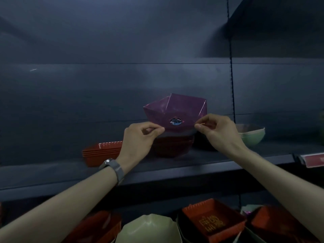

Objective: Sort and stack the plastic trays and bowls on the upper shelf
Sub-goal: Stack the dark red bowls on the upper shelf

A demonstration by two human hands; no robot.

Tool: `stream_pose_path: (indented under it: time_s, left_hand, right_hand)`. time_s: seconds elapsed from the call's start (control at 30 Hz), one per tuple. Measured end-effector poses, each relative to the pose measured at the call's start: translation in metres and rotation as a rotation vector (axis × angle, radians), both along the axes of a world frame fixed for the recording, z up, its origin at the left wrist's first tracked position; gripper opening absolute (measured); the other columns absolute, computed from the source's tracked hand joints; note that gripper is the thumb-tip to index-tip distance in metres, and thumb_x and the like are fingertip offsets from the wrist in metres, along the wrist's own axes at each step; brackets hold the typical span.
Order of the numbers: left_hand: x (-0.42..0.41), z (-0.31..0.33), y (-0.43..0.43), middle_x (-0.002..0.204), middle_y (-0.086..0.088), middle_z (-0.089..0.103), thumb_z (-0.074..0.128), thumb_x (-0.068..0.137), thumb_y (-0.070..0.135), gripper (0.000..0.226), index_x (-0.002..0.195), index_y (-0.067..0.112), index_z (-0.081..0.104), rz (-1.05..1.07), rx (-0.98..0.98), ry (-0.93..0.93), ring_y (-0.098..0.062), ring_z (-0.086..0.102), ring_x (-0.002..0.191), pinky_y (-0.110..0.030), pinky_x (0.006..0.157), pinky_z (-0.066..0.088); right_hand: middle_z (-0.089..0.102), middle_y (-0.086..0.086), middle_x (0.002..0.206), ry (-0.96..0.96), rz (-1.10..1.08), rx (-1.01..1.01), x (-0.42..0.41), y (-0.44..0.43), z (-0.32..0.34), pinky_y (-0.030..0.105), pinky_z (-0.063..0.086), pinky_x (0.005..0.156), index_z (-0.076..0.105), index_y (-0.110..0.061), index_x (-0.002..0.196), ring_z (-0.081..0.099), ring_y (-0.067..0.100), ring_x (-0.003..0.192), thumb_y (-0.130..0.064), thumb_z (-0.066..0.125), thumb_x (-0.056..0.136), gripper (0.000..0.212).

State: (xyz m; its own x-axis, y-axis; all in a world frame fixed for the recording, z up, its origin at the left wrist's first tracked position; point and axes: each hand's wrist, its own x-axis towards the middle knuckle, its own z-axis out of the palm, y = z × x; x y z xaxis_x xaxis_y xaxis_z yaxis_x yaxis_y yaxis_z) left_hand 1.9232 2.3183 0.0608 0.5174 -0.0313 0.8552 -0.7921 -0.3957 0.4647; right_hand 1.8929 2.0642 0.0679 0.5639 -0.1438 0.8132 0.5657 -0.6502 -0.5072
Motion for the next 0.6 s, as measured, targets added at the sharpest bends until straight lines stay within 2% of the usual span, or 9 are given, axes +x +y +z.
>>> stream_pose_path:
  time_s: [0.13, 0.23, 0.43, 0.6]
  left_hand:
    - [0.029, 0.010, -0.010, 0.080, 0.017, 0.077, 0.080, 0.092, 0.032, 0.009, 0.088, 0.025, 0.083, 0.099, 0.066, -0.056, 0.003, 0.070, 0.079, -0.009, 0.074, 0.047]
    - [0.047, 0.013, -0.016, 0.078, 0.014, 0.074, 0.078, 0.094, 0.032, 0.010, 0.089, 0.024, 0.082, 0.128, 0.087, -0.026, 0.001, 0.066, 0.074, -0.004, 0.069, 0.041]
    - [0.067, 0.006, -0.014, 0.081, 0.007, 0.074, 0.075, 0.096, 0.033, 0.013, 0.092, 0.022, 0.082, 0.196, 0.144, 0.080, 0.000, 0.064, 0.075, -0.002, 0.067, 0.042]
    - [0.077, -0.006, -0.011, 0.088, 0.005, 0.074, 0.072, 0.099, 0.030, 0.015, 0.098, 0.019, 0.082, 0.215, 0.182, 0.146, -0.012, 0.067, 0.088, -0.022, 0.083, 0.047]
  right_hand:
    - [0.074, -0.015, 0.088, -0.007, -0.037, 0.004, 0.030, -0.004, 0.008, 0.023, 0.053, 0.081, 0.077, -0.026, 0.090, 0.069, 0.003, 0.091, -0.031, 0.077, 0.096, 0.008]
    - [0.071, -0.011, 0.085, 0.006, -0.063, 0.026, 0.047, -0.004, 0.009, 0.028, 0.051, 0.080, 0.076, -0.021, 0.093, 0.067, 0.007, 0.085, -0.032, 0.075, 0.097, 0.012]
    - [0.074, 0.001, 0.089, 0.128, -0.036, 0.038, 0.074, -0.001, -0.006, 0.029, 0.046, 0.081, 0.074, -0.022, 0.092, 0.068, 0.021, 0.093, -0.035, 0.072, 0.099, 0.015]
    - [0.074, 0.004, 0.095, 0.191, -0.056, -0.054, 0.086, 0.002, -0.020, 0.030, 0.044, 0.080, 0.073, -0.018, 0.101, 0.066, 0.023, 0.094, -0.037, 0.067, 0.102, 0.020]
